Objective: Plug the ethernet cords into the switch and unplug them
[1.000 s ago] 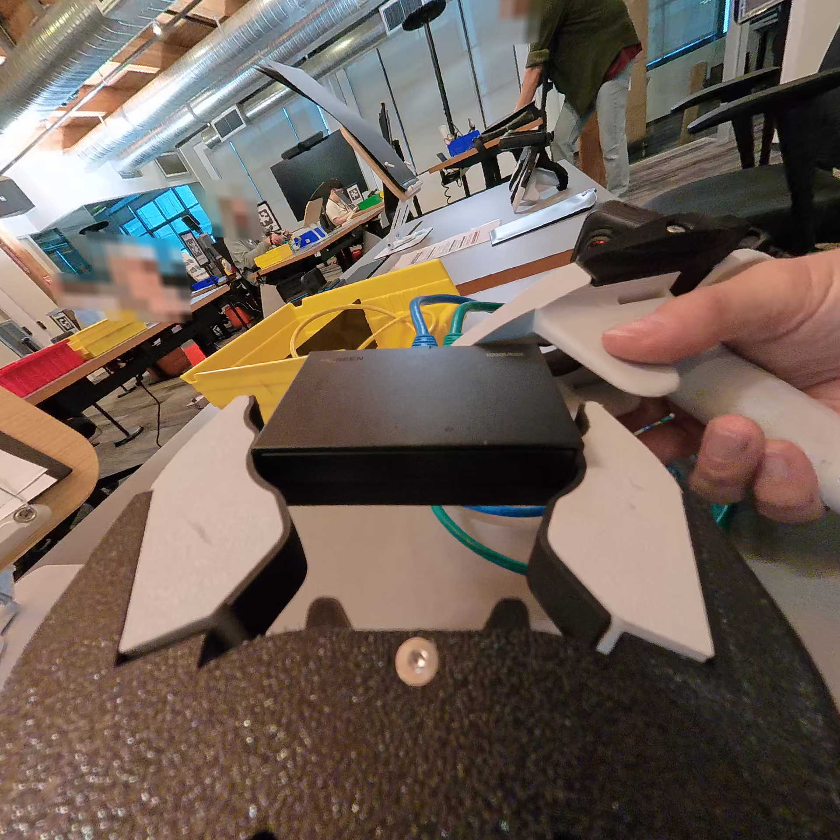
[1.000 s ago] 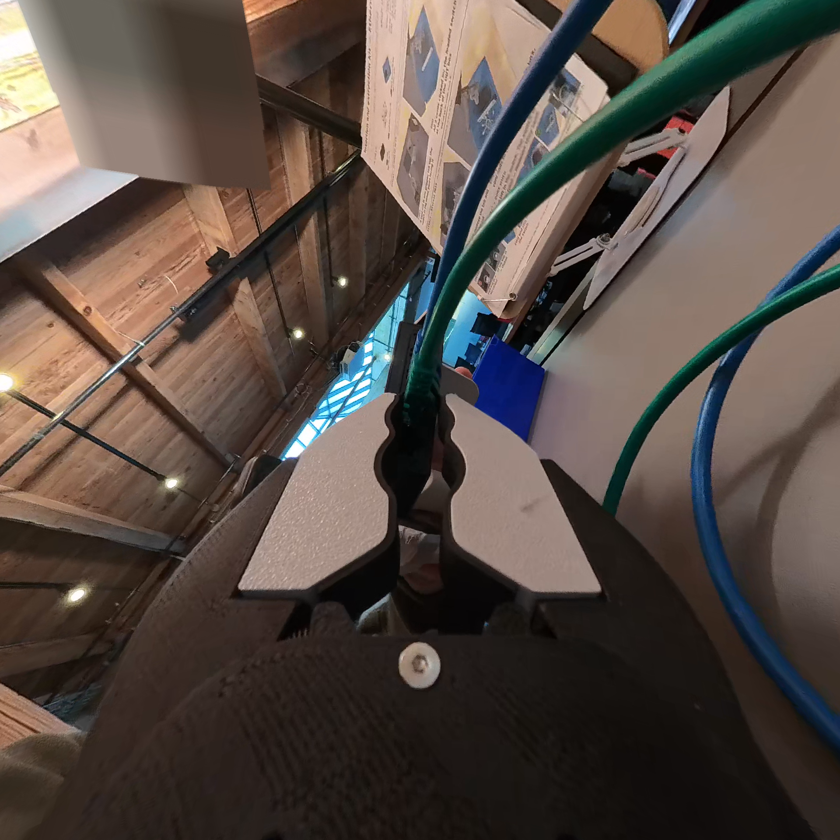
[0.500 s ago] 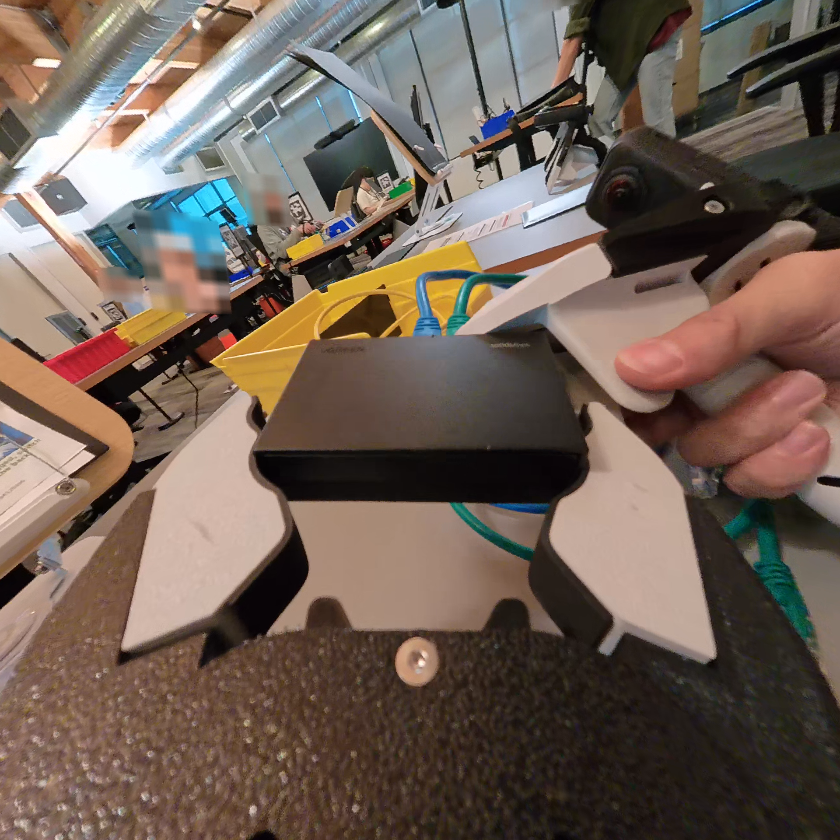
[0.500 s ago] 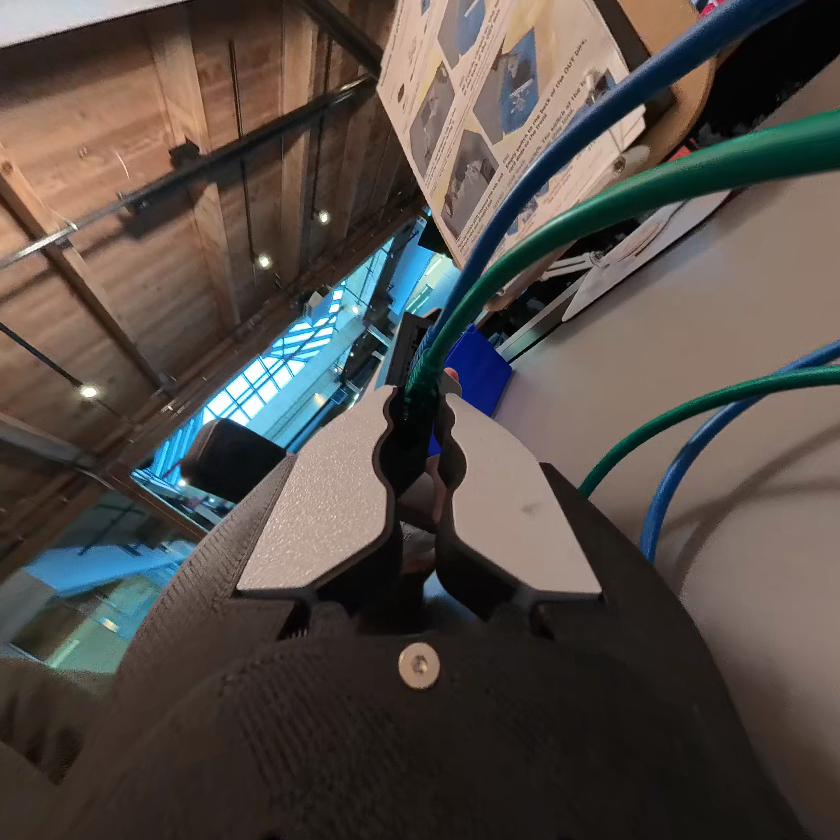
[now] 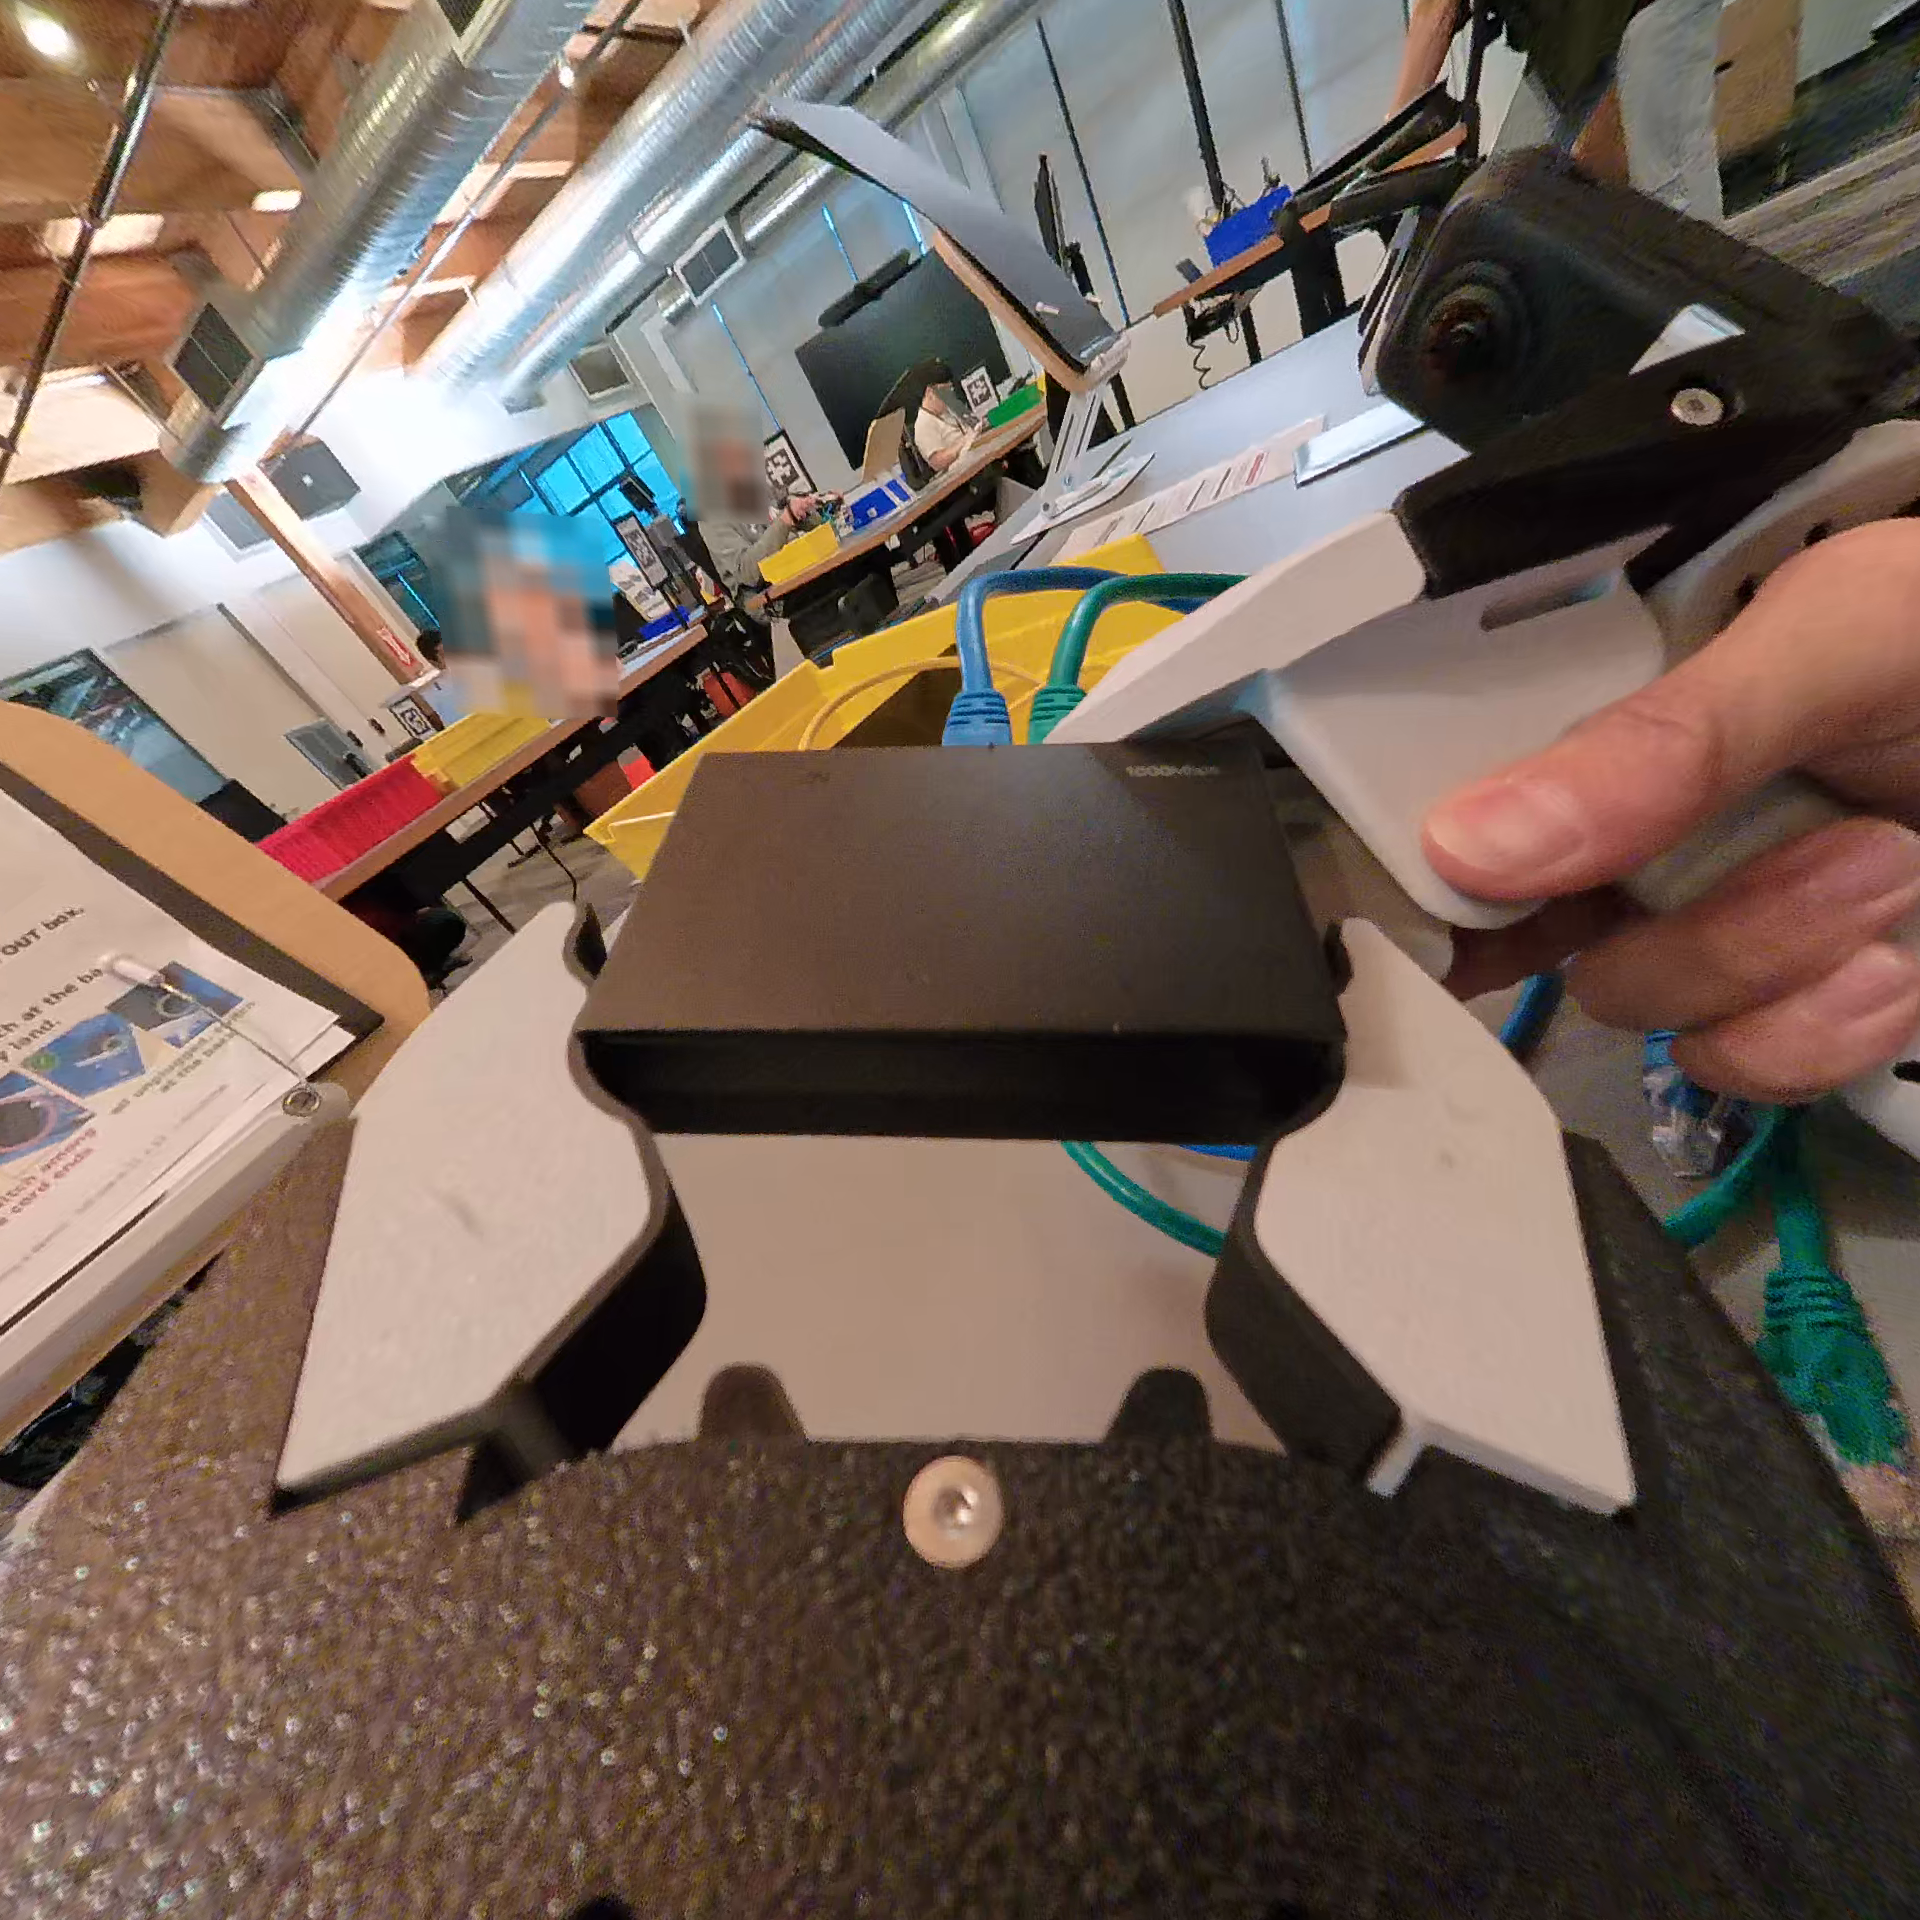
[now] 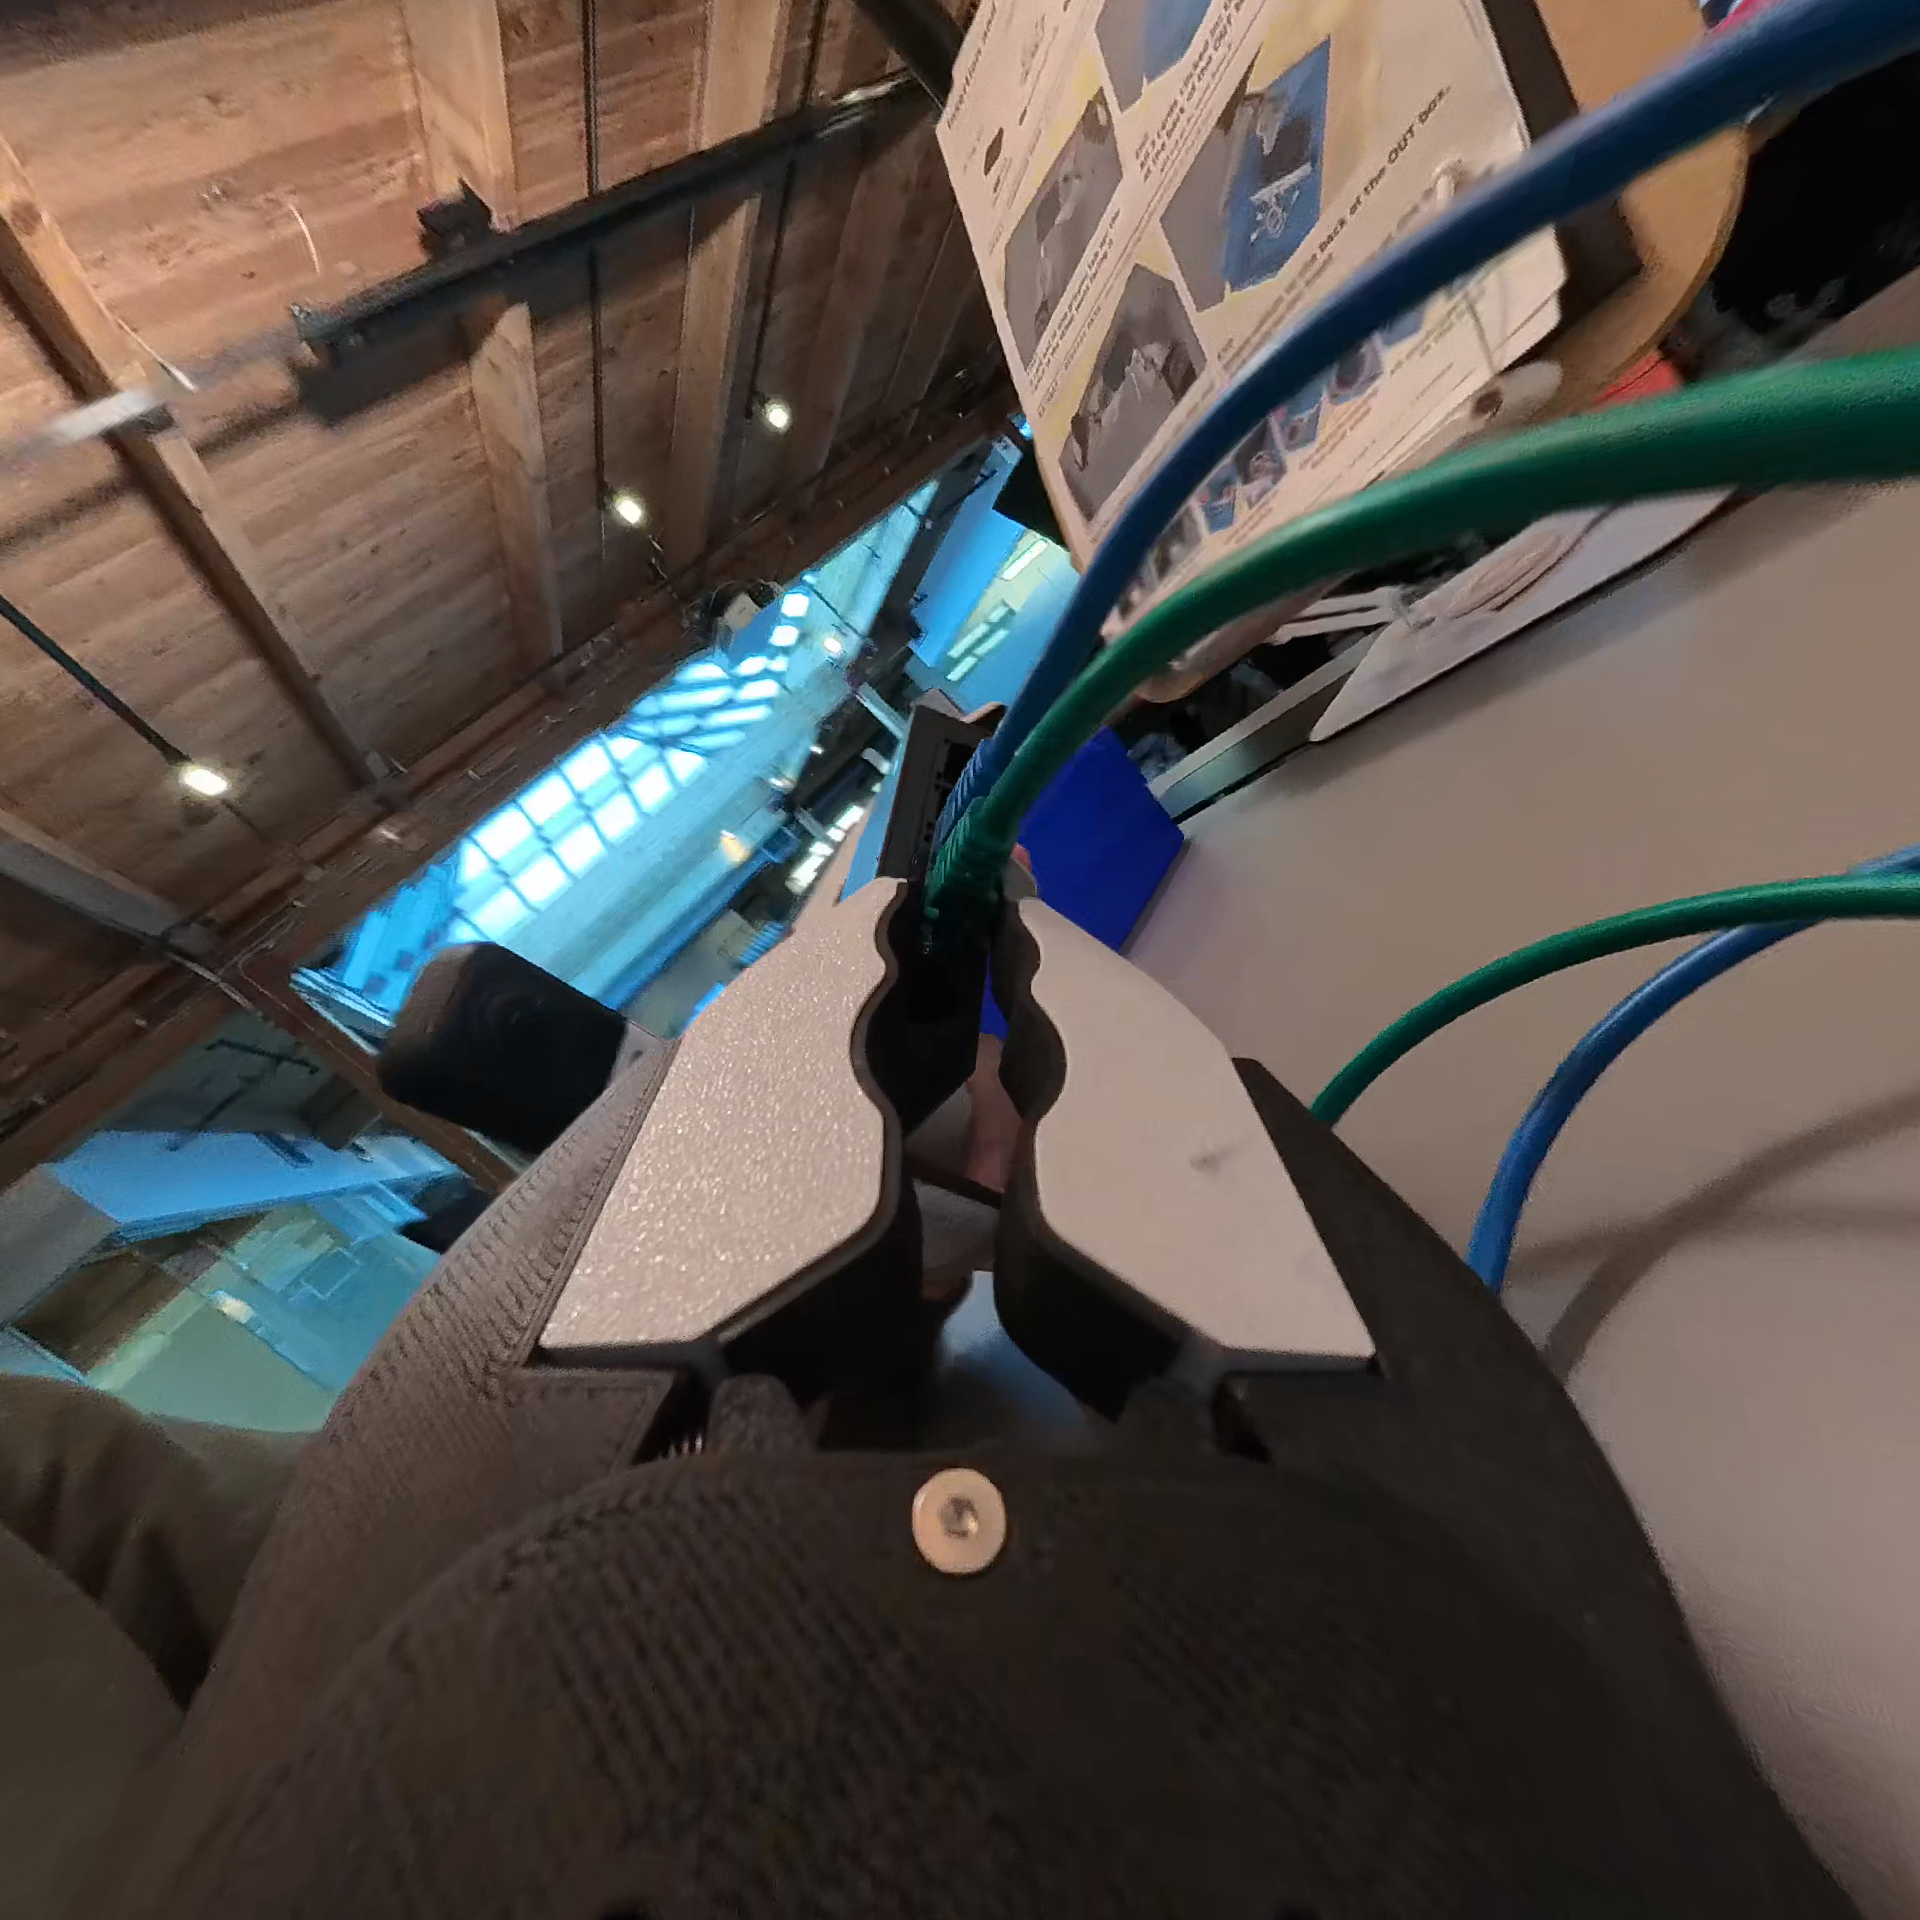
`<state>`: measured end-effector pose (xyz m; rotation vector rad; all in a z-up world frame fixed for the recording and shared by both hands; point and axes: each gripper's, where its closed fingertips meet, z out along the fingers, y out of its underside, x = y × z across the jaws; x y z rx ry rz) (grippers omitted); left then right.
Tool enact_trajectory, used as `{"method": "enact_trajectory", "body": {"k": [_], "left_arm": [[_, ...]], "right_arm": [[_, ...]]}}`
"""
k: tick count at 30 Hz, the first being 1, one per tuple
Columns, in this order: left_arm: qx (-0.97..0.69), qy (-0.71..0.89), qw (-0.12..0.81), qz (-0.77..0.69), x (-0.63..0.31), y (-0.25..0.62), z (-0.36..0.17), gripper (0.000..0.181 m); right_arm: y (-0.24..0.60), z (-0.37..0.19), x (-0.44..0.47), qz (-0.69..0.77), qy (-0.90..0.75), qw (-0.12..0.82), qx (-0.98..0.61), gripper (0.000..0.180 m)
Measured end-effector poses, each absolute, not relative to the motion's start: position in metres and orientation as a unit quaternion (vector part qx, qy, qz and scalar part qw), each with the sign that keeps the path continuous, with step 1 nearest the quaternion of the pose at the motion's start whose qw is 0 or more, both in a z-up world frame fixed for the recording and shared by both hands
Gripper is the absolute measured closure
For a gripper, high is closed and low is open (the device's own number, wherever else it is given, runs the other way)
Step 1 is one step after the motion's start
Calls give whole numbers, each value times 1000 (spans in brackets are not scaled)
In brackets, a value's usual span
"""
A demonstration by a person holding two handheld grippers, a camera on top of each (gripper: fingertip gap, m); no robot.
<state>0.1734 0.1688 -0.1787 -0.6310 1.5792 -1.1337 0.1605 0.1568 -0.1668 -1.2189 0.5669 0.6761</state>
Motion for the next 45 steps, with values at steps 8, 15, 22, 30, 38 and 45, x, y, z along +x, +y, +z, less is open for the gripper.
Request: {"method": "enact_trajectory", "body": {"k": [8,15,22,30,38,45], "left_arm": [[-266,671,519,-458,175,171,-185,57],[-288,656,503,-484,176,171,-185,58],[-296,665,494,-475,179,168,-191,58],[-312,660,479,-487,180,168,-194,58],[-305,660,499,-472,180,170,-188,58],[-297,672,505,-454,180,168,-192,58]], "right_arm": [[157,-171,161,291,240,719,-584,162],[156,-161,159,208,197,713,-640,162],[152,-165,162,184,192,715,-646,164],[153,-167,164,237,217,721,-614,162],[153,-161,163,232,188,712,-635,162],[151,-166,164,268,203,720,-607,162]]}}
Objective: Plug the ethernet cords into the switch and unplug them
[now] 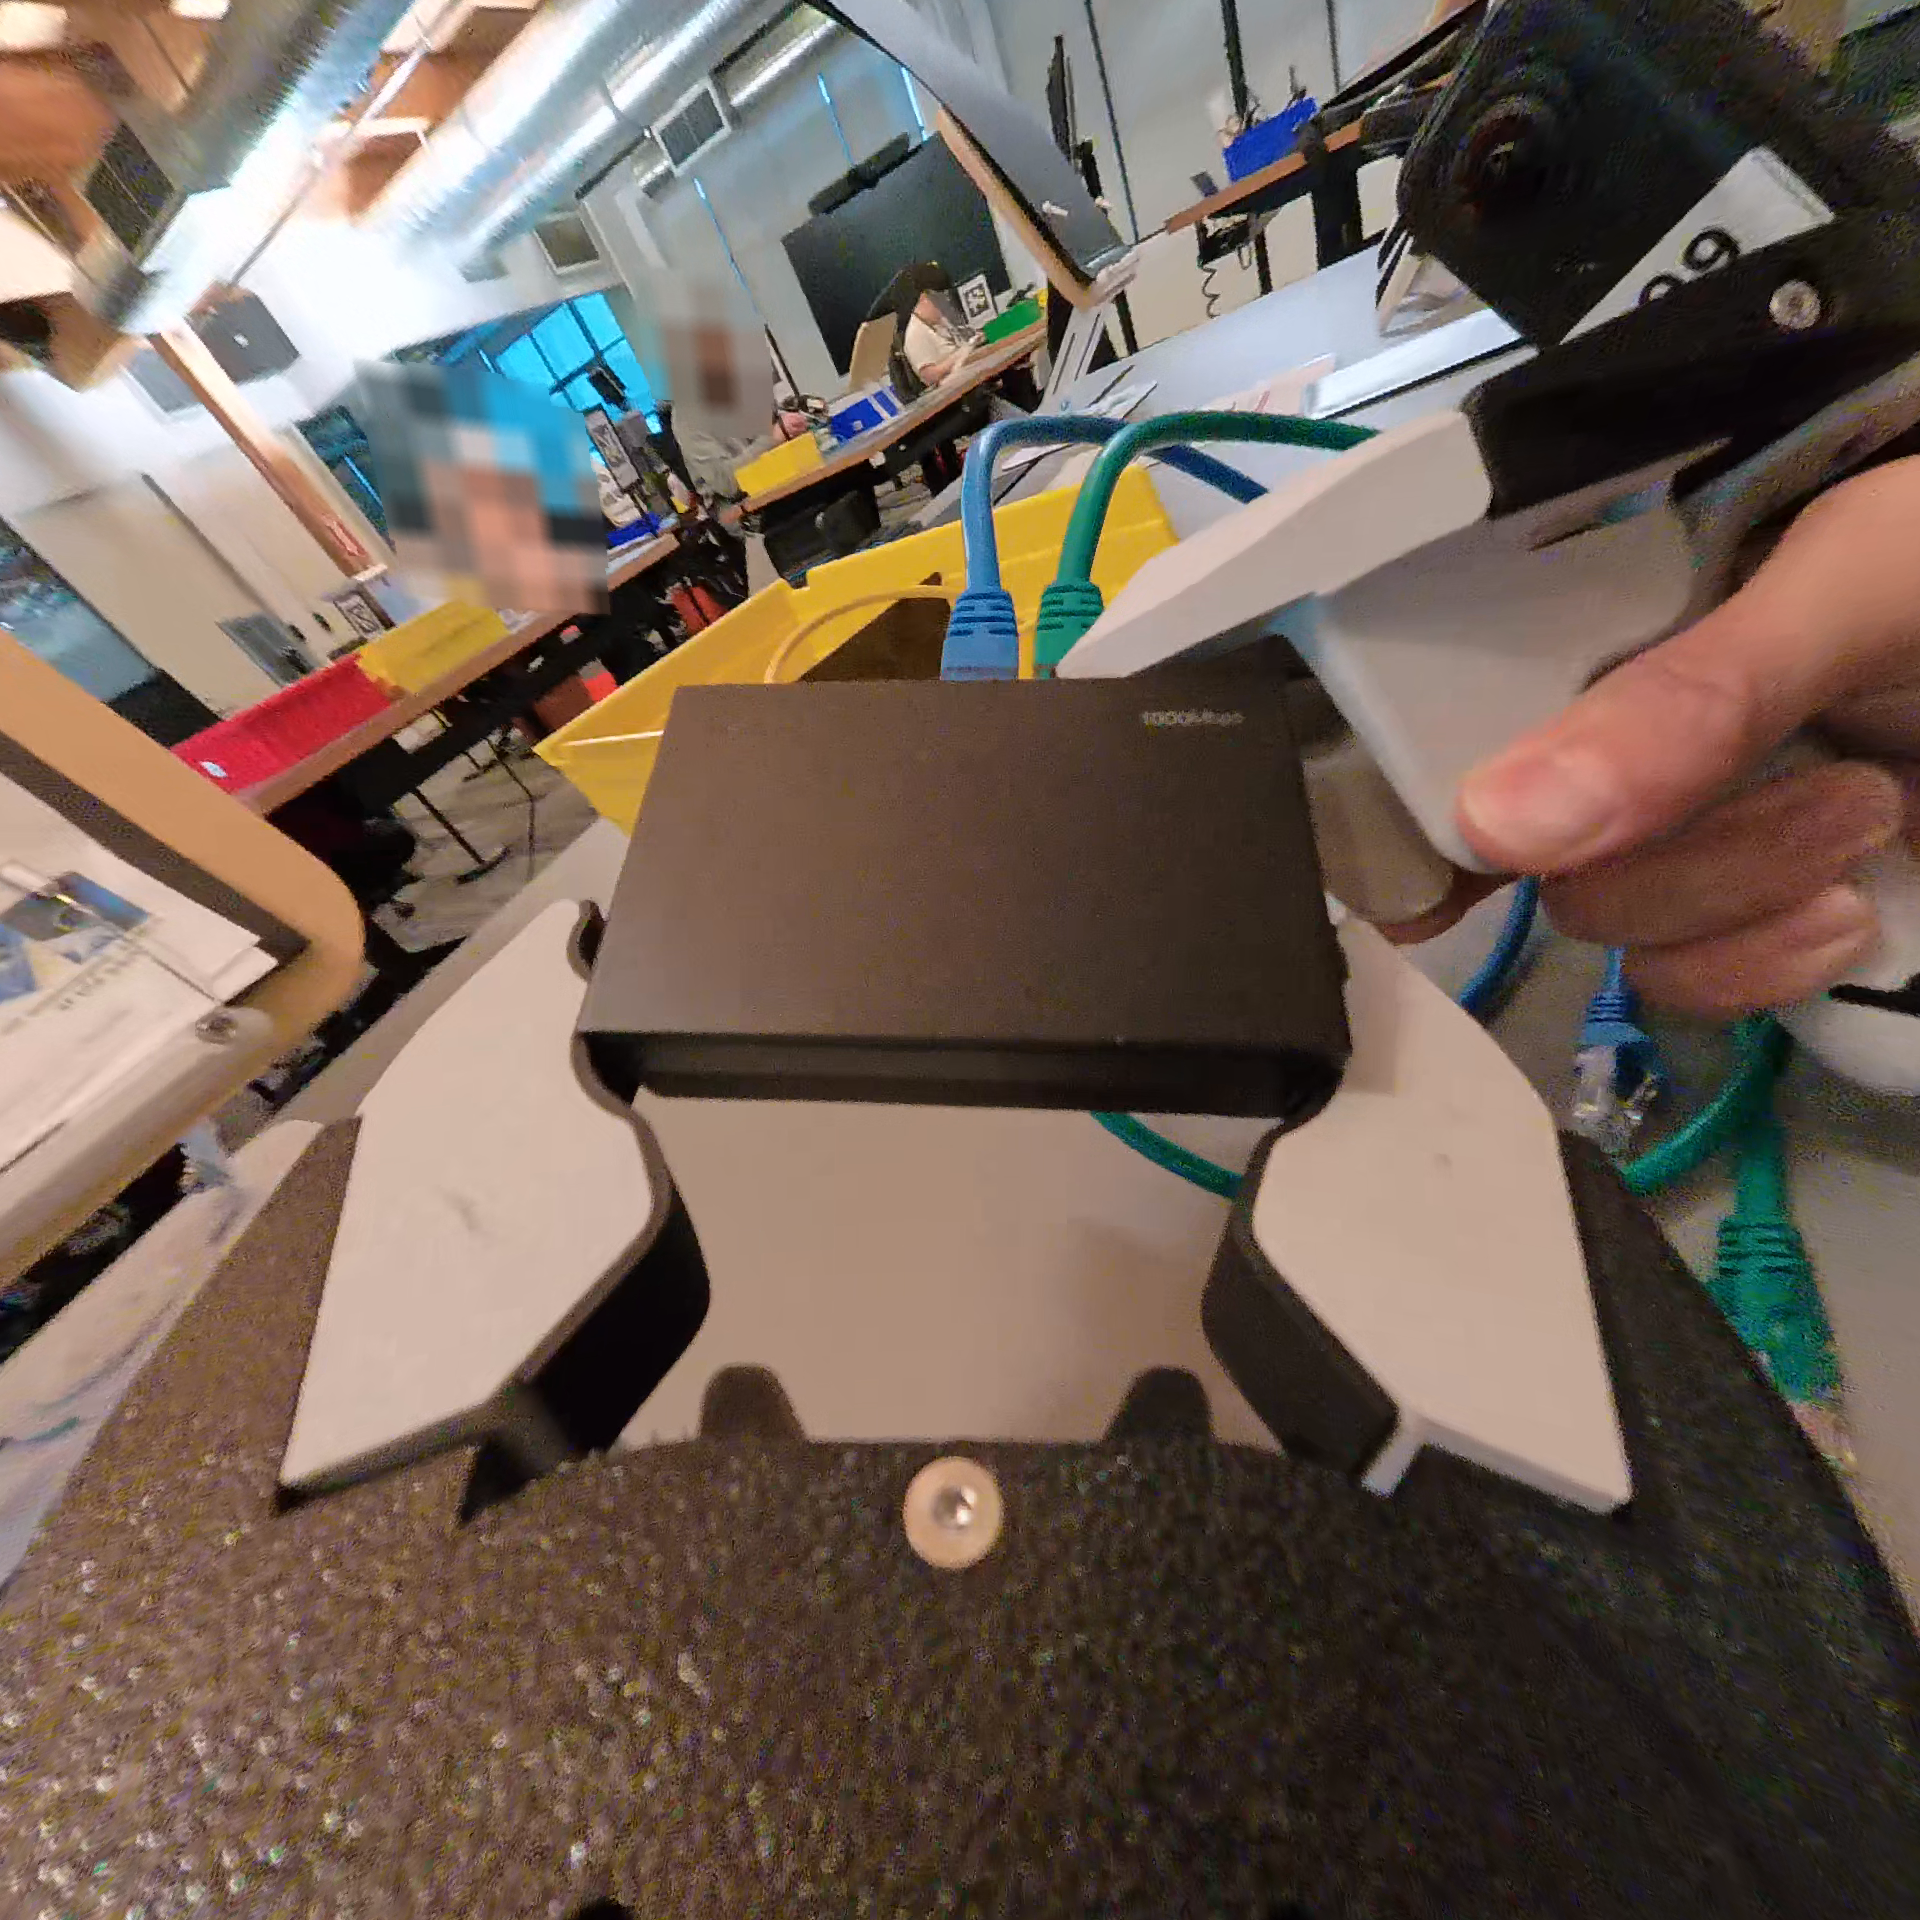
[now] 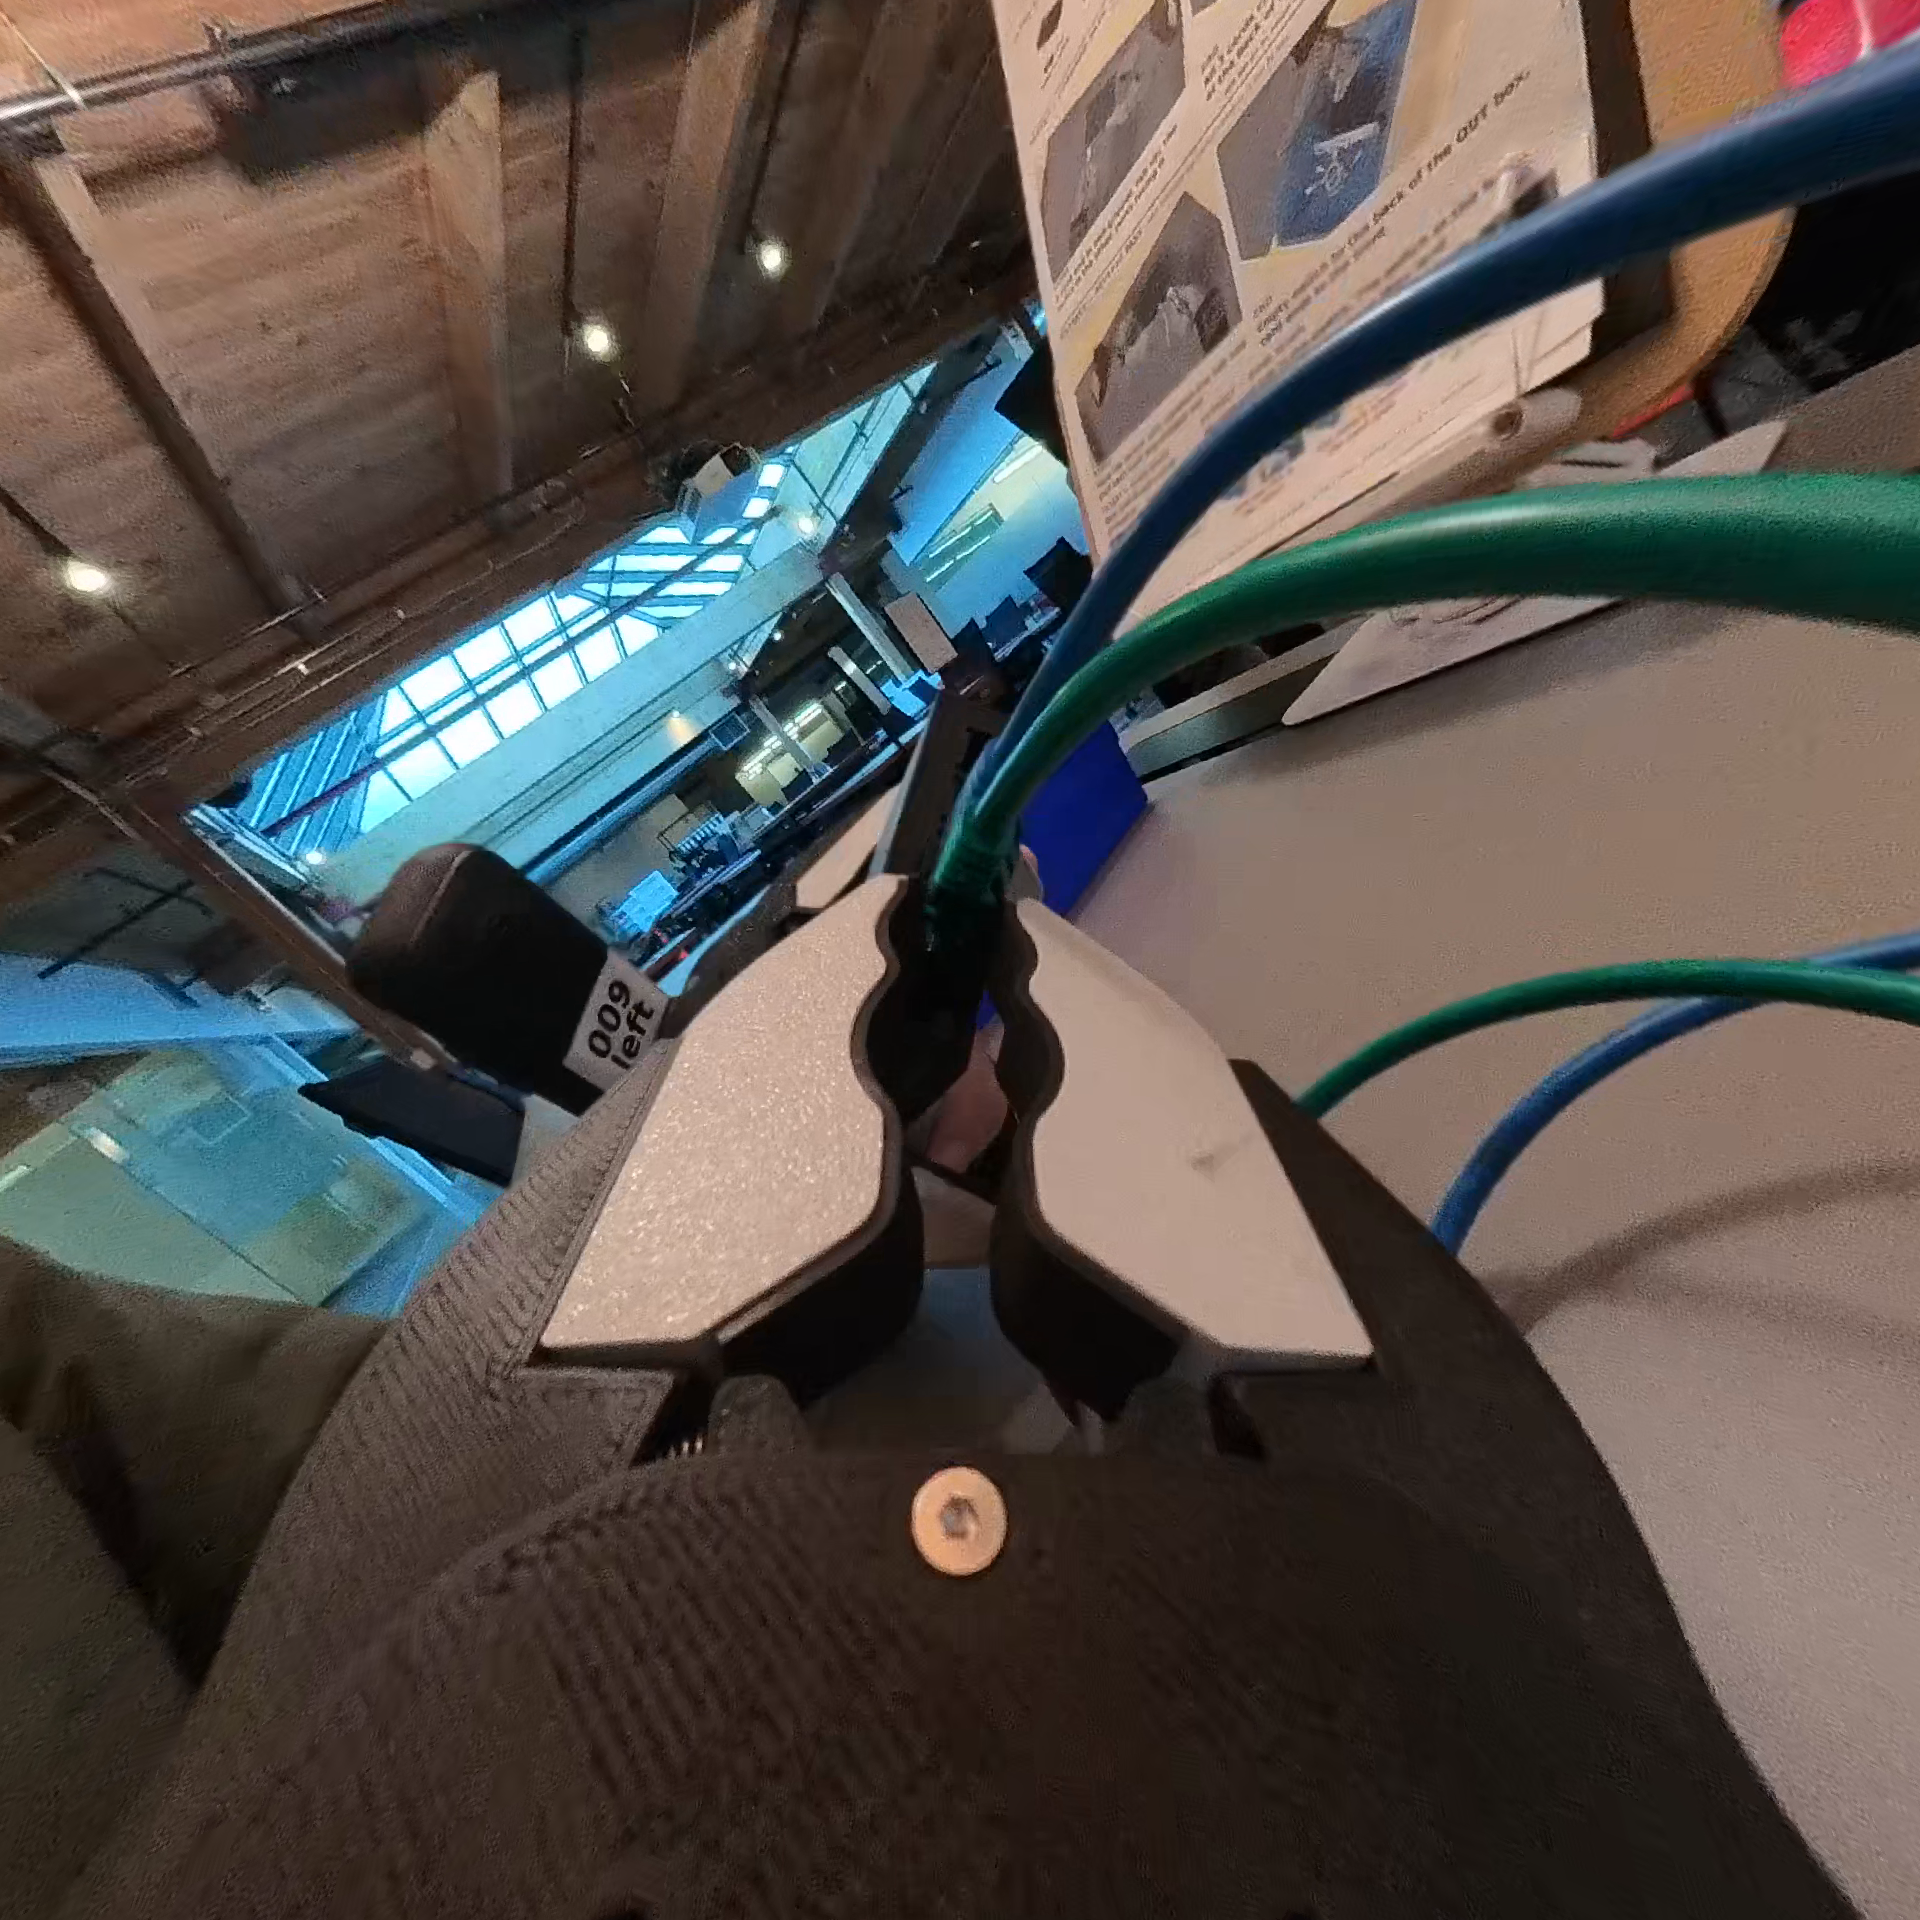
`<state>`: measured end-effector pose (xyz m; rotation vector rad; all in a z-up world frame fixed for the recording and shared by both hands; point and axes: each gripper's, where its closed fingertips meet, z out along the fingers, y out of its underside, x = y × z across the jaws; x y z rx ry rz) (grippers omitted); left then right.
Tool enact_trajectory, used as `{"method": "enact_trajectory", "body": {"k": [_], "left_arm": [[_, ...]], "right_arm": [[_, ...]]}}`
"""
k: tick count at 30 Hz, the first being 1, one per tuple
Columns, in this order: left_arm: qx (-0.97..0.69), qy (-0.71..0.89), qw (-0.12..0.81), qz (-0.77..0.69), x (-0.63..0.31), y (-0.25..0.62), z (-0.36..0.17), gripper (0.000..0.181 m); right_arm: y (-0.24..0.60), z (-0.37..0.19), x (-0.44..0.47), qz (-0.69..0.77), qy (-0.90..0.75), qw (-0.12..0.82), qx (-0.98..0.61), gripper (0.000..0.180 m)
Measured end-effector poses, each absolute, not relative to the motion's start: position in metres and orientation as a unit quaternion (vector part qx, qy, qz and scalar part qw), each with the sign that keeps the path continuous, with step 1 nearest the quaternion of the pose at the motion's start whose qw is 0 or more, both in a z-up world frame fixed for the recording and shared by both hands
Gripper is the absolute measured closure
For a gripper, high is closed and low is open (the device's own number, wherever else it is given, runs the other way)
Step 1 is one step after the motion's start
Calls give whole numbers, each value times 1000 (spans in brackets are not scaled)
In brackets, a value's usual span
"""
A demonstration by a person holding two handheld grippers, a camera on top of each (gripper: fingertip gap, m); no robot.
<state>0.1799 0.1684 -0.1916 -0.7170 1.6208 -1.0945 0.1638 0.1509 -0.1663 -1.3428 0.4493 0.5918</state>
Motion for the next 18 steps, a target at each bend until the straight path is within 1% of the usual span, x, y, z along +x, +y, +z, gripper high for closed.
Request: {"method": "enact_trajectory", "body": {"k": [7,13,18], "left_arm": [[-245,679,562,-405,176,171,-187,58],[-199,655,599,-415,168,163,-169,58],[-193,648,606,-418,167,159,-166,58]], "right_arm": [[148,-166,157,328,213,718,-576,164],[139,-148,144,240,150,740,-609,164],[136,-146,144,234,142,757,-594,164]]}}
